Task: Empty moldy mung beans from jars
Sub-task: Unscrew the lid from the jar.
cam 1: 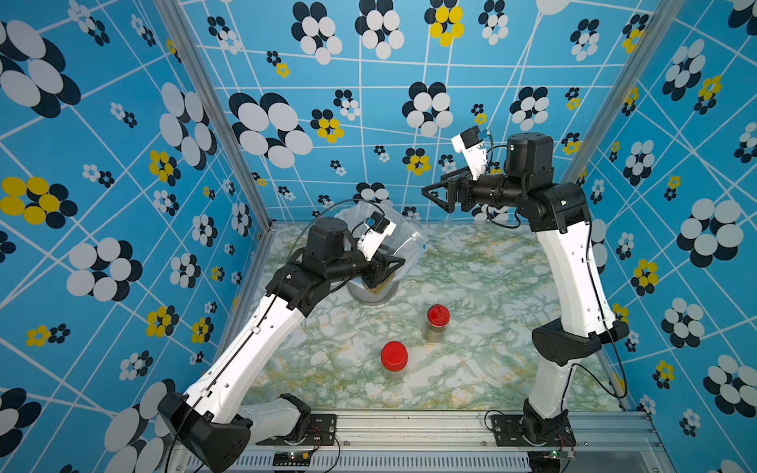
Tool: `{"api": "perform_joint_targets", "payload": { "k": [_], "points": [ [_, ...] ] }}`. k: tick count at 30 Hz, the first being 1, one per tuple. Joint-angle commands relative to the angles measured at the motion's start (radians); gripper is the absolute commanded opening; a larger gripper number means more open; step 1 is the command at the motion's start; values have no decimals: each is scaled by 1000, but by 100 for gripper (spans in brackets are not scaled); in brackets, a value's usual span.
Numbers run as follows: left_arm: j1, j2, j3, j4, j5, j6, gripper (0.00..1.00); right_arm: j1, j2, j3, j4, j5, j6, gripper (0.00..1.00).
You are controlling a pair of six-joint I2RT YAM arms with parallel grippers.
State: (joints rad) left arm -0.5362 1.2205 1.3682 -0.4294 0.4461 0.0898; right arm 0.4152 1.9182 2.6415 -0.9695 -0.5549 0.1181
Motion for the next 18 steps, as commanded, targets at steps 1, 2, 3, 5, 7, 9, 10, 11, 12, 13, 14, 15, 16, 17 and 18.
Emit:
{"api": "perform_joint_targets", "payload": {
  "k": [1,2,3,5,7,9,10,11,12,13,14,15,16,17,18],
  "points": [
    [-41,-37,-39,118,-158,58,15,2,30,-10,-28,-2,216,89],
    [-56,-41,-47,125,-195,75,15,9,25,-21,-37,-12,210,89],
    [-63,-41,-49,123,-212,86,15,18,19,-33,-45,-8,200,88],
    [-84,-40,-55,127,-259,113,15,28,-1,-79,-46,-2,196,89],
    [-98,-41,-69,136,-288,130,15,28,-14,-120,-56,-7,196,88],
    [-116,-45,-89,157,-328,147,15,30,-30,-171,-64,-8,194,86],
    [-123,-45,-94,162,-344,157,15,32,-45,-209,-55,-11,195,86],
    [-131,-42,-98,168,-360,165,15,33,-66,-254,-33,-15,203,85],
    [-139,-38,-101,173,-370,171,15,35,-86,-295,-8,-23,211,85],
    [-146,-35,-106,182,-379,179,15,38,-111,-342,26,-33,218,86],
    [-152,-33,-111,193,-387,184,15,41,-135,-386,56,-36,227,87],
    [-157,-27,-111,198,-391,187,15,43,-151,-417,78,-36,238,87],
    [-162,-20,-109,201,-397,193,15,45,-164,-445,94,-42,248,87],
    [-167,-12,-104,203,-406,200,15,44,-168,-459,97,-49,255,87],
    [-176,-7,-104,207,-415,210,15,45,-172,-466,96,-53,258,87]
  ]
}}
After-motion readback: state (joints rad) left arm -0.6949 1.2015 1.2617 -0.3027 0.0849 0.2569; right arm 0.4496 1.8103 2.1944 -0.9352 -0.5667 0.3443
